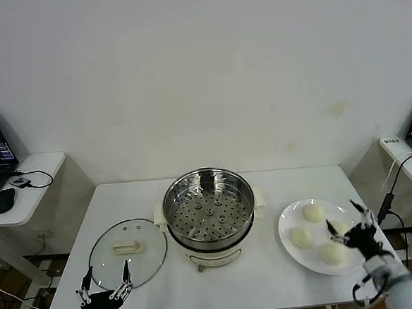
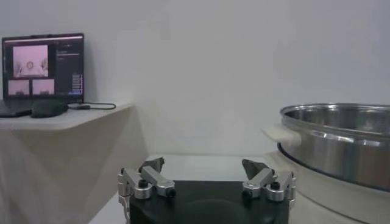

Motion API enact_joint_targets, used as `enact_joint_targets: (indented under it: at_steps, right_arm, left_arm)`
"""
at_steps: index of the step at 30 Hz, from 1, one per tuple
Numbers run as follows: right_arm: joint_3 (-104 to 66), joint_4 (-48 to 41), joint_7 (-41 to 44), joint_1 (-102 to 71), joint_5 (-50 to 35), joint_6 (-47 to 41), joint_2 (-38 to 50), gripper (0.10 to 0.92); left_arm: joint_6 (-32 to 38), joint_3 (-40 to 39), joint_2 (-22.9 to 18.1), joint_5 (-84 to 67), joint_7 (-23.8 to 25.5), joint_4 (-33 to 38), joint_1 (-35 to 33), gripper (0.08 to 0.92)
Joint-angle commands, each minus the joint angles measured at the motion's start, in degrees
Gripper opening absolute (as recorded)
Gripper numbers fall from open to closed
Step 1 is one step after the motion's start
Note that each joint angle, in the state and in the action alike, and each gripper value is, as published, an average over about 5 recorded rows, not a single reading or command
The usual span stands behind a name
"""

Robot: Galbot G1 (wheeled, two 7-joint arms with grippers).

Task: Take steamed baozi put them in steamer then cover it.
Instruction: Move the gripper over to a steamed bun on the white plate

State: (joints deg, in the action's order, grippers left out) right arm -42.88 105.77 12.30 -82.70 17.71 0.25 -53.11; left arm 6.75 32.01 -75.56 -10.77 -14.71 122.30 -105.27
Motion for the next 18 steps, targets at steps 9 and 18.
enact_joint_targets:
  at_steps: [9, 18]
  right_arm:
    - [35.05, -23.42, 33.20, 43.09, -0.83, 0.22, 27.70, 0.823]
    - [57.34, -32.66, 39.85, 61.22, -2.98, 0.43, 24.90, 0.823]
  left_arm:
    - [0.14, 0.17, -0.40, 2.32, -0.47, 0.36, 0.08, 0.823]
    - [0.06, 1.30, -0.37, 2.40, -0.63, 0.09, 0.25, 0.823]
